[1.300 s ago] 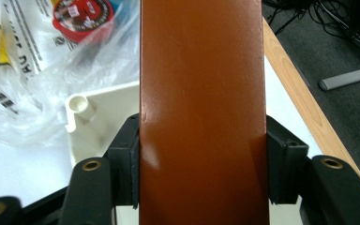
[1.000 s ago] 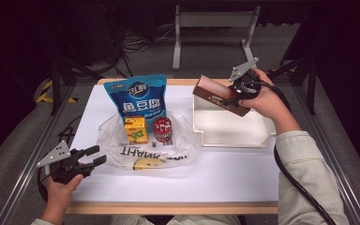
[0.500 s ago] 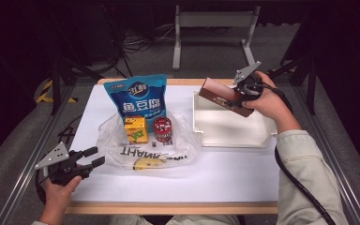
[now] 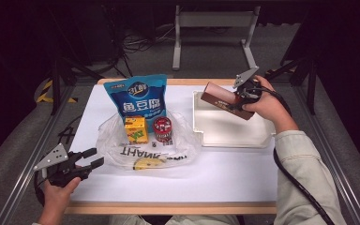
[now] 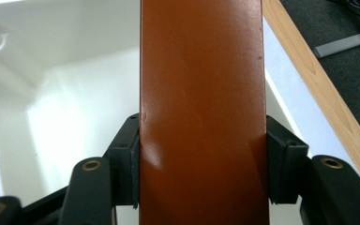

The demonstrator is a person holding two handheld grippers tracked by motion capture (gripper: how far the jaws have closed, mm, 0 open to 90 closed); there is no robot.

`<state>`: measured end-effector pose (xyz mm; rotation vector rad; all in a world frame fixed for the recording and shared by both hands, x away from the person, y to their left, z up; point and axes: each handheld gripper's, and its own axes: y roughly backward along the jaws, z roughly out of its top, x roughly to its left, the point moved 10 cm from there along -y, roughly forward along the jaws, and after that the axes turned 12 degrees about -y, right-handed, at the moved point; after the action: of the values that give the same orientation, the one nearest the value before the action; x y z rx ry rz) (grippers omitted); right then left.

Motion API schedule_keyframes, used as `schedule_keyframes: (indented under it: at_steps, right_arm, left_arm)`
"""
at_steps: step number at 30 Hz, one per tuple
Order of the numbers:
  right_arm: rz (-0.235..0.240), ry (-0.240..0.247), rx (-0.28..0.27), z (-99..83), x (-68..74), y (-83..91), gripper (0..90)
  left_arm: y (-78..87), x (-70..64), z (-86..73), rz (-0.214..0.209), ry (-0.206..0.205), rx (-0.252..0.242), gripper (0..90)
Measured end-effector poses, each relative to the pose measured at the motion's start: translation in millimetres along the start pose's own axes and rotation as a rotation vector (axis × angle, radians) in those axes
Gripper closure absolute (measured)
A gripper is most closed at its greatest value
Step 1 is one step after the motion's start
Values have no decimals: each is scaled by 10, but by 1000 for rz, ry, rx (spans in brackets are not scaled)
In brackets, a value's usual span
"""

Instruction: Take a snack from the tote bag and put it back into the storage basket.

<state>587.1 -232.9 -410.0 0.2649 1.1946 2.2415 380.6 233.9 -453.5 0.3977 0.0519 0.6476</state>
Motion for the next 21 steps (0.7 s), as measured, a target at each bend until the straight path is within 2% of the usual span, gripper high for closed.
schedule_keyframes:
  at_steps: [21]
  right_arm:
    - [10, 8, 35, -169, -16, -289, 425]
  left_arm:
    - [10, 6, 3, 5, 6, -5, 479]
